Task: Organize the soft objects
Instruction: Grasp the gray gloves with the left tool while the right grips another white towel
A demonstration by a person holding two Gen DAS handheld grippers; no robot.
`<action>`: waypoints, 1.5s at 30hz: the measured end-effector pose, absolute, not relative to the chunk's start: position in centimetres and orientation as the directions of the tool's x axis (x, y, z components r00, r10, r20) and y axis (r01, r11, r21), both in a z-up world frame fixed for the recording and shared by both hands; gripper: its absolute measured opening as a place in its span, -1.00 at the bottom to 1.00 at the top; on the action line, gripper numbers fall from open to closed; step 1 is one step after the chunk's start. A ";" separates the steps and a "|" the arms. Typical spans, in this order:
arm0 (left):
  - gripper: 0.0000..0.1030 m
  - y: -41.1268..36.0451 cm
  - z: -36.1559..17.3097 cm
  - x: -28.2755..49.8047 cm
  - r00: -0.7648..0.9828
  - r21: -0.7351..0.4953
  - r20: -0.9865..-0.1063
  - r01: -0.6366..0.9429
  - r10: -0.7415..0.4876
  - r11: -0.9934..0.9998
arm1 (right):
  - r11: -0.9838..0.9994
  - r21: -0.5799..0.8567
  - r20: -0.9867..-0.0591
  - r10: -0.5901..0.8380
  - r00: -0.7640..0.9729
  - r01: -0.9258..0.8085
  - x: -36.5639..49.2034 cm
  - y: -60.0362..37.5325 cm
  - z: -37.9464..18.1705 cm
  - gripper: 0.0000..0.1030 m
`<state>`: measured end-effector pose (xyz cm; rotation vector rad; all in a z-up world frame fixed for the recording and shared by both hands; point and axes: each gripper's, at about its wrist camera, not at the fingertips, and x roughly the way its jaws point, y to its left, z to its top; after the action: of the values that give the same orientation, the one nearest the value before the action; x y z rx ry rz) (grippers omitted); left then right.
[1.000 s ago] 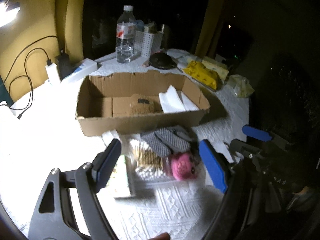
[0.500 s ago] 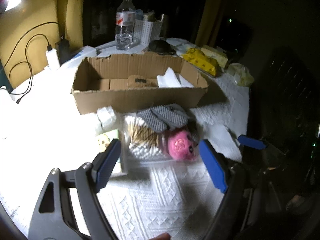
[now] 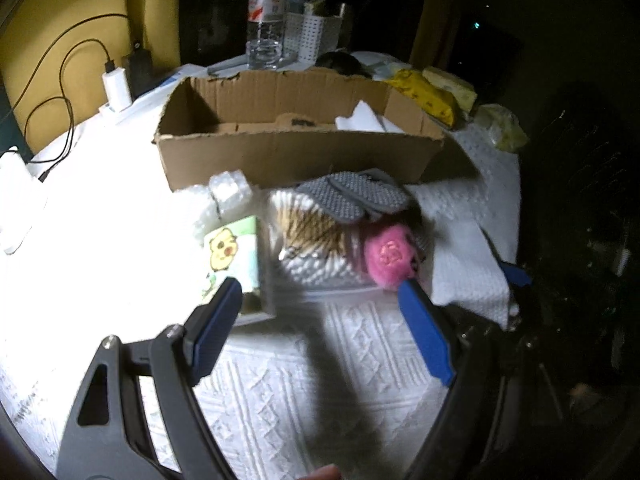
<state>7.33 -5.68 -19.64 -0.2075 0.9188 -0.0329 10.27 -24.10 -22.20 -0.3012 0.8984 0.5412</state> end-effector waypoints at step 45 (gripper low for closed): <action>-0.72 -9.8 -21.1 17.0 0.576 -0.013 -0.815 0.089 -0.062 0.996 | 0.829 0.127 -0.716 0.457 0.527 -0.545 16.2 -28.8 -19.8 -0.79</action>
<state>17.03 -9.77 -21.14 0.0308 0.9524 -0.0884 16.22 -28.82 -19.78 -0.1183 0.8196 0.6004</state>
